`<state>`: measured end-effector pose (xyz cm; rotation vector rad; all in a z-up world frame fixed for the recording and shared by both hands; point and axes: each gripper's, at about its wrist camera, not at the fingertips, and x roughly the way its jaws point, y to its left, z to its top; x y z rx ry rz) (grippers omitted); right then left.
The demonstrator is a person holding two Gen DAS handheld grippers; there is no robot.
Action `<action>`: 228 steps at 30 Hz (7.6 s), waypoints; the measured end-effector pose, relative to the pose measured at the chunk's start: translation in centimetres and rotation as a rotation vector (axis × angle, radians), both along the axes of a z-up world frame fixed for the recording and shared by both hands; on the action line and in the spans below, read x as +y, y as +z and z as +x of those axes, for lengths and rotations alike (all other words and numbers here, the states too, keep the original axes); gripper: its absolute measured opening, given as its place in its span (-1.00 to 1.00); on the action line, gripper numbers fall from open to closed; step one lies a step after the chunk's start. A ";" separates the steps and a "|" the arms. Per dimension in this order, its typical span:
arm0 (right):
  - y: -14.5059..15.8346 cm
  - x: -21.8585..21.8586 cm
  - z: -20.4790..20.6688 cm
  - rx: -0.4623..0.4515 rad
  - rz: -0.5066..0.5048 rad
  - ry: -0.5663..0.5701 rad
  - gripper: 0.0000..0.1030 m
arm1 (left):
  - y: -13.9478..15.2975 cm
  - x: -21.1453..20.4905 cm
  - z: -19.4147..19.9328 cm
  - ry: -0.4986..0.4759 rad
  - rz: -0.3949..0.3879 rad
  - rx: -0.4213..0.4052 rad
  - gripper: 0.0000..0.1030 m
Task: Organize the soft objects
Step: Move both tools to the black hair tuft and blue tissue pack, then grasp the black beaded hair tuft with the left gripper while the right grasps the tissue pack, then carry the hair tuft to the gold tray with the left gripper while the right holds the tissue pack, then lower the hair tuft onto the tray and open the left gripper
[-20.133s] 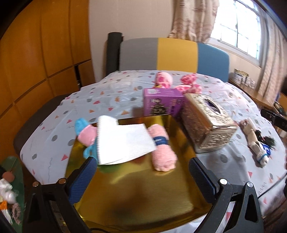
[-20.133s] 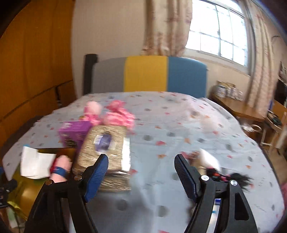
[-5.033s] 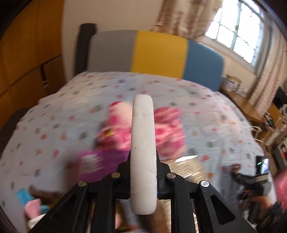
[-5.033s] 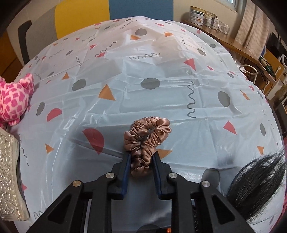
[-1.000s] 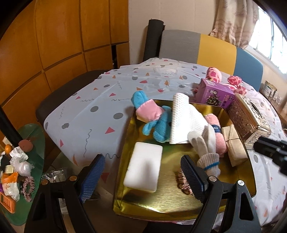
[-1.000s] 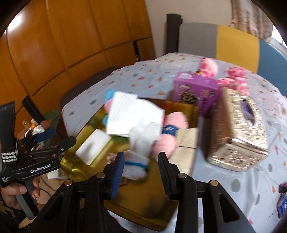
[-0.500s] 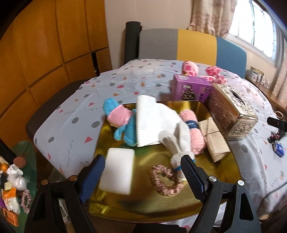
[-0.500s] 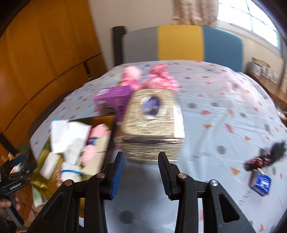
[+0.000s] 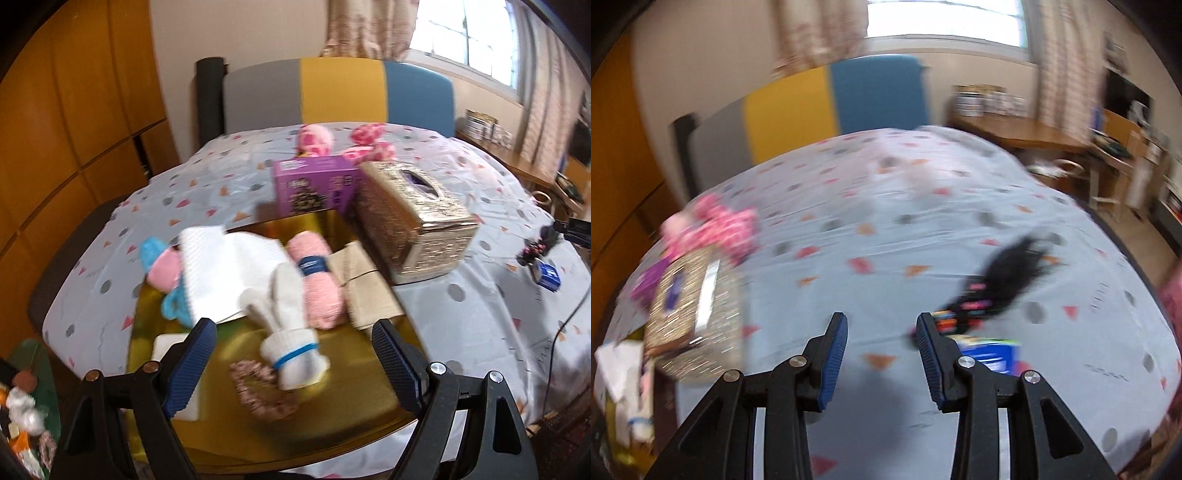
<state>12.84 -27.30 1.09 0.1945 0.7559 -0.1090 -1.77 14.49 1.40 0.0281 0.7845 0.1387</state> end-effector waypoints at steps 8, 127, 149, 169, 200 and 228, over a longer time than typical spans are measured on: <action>-2.6 -9.6 -1.7 0.022 0.233 -0.366 -0.25 | 0.6 -5.9 2.1 -0.175 0.004 -0.005 0.68; -9.9 -8.7 3.1 0.370 0.263 -0.246 0.38 | -7.7 -31.4 23.4 -0.525 -0.146 0.315 -0.43; -9.7 -8.4 3.1 0.358 0.247 -0.248 0.40 | 5.4 -7.0 27.6 -0.061 -0.190 0.041 -0.42; -9.6 -8.0 3.3 0.355 0.193 -0.237 0.39 | 0.5 2.2 11.9 0.037 -0.196 0.042 -0.42; -9.5 -5.7 4.3 0.308 0.017 -0.160 0.43 | -2.2 5.8 0.8 0.138 -0.123 -0.011 -0.41; -9.4 -5.6 4.9 0.315 0.023 -0.169 0.43 | -7.1 9.9 -2.2 0.255 -0.327 0.139 0.01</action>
